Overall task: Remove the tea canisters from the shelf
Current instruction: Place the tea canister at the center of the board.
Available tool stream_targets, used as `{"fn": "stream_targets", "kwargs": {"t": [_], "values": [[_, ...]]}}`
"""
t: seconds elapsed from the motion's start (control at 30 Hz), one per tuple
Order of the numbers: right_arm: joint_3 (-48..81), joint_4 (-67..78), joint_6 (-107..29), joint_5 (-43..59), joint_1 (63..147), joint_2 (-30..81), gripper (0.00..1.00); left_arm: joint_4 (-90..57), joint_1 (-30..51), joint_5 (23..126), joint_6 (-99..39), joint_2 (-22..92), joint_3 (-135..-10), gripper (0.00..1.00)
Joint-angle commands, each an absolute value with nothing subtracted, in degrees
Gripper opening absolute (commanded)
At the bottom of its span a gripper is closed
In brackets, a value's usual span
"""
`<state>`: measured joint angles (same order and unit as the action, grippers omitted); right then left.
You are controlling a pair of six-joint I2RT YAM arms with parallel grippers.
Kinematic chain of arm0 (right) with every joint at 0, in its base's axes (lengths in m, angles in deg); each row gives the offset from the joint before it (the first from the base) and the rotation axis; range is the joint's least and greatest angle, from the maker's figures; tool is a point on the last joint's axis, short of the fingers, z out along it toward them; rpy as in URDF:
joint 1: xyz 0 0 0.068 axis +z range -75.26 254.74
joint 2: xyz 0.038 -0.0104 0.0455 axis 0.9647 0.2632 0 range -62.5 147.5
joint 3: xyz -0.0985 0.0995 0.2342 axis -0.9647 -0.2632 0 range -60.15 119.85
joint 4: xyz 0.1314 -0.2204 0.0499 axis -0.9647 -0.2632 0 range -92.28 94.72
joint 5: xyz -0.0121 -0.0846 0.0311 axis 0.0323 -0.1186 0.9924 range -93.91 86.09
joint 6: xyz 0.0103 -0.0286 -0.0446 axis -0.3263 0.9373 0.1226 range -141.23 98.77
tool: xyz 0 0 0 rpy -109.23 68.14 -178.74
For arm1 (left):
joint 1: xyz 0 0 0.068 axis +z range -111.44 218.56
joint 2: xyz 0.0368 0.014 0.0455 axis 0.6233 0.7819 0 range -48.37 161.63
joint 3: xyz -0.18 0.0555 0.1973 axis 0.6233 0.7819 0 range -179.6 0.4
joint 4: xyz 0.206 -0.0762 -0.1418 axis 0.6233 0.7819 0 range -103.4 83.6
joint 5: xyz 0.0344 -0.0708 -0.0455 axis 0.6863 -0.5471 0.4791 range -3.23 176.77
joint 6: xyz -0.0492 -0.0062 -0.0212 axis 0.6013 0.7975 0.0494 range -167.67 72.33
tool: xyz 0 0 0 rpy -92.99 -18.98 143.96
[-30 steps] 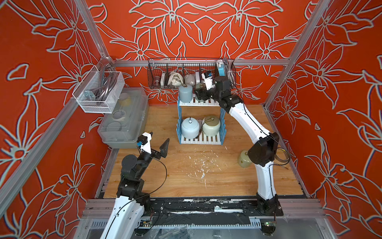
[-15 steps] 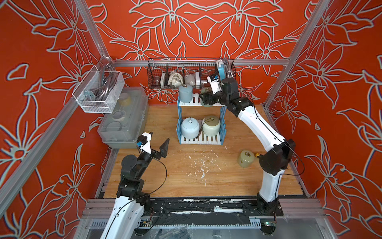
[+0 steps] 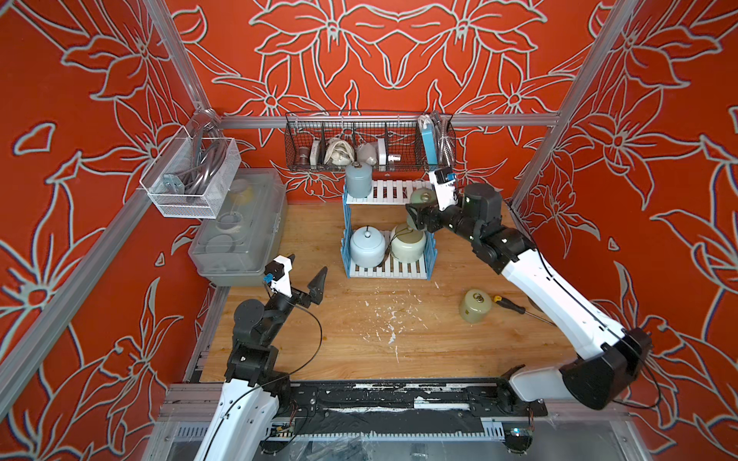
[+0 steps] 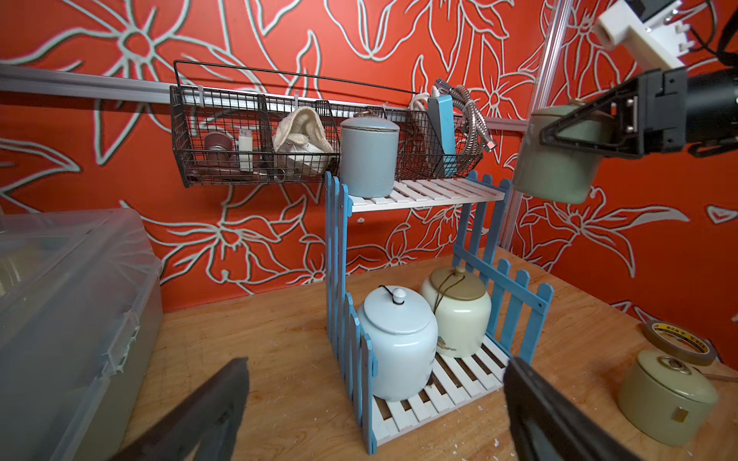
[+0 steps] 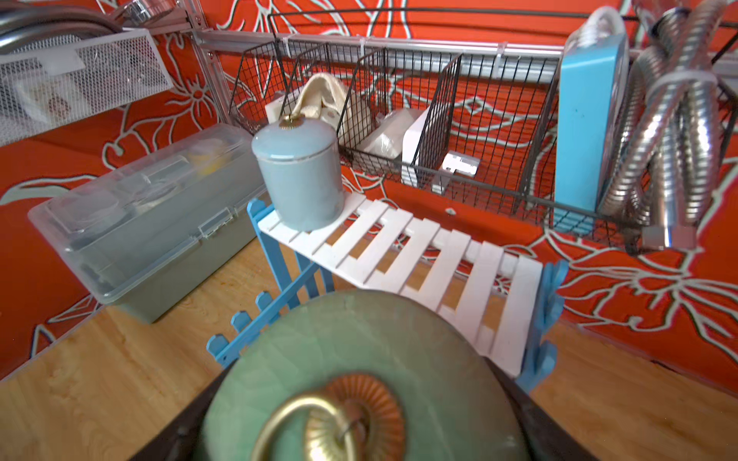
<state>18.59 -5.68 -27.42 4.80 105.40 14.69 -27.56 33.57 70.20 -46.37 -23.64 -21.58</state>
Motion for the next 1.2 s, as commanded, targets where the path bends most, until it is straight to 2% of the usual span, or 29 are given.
{"fn": "stream_targets", "kwargs": {"t": [0.0, 0.53, 1.17], "values": [[13.3, 3.6, -27.4, 3.2, 106.1, 8.5, 0.65, -29.4, 33.3, 70.2, -47.2, -24.4, -21.2, 0.98], [-18.2, 14.8, -27.4, 0.5, 107.0, -9.9, 0.62, -30.2, 33.9, 69.8, -47.1, -24.1, -20.8, 0.98], [-45.0, 26.4, -29.6, -2.5, 107.1, -22.0, 0.65, -28.5, 34.8, 68.8, -45.7, -22.9, -21.8, 0.98]]}}
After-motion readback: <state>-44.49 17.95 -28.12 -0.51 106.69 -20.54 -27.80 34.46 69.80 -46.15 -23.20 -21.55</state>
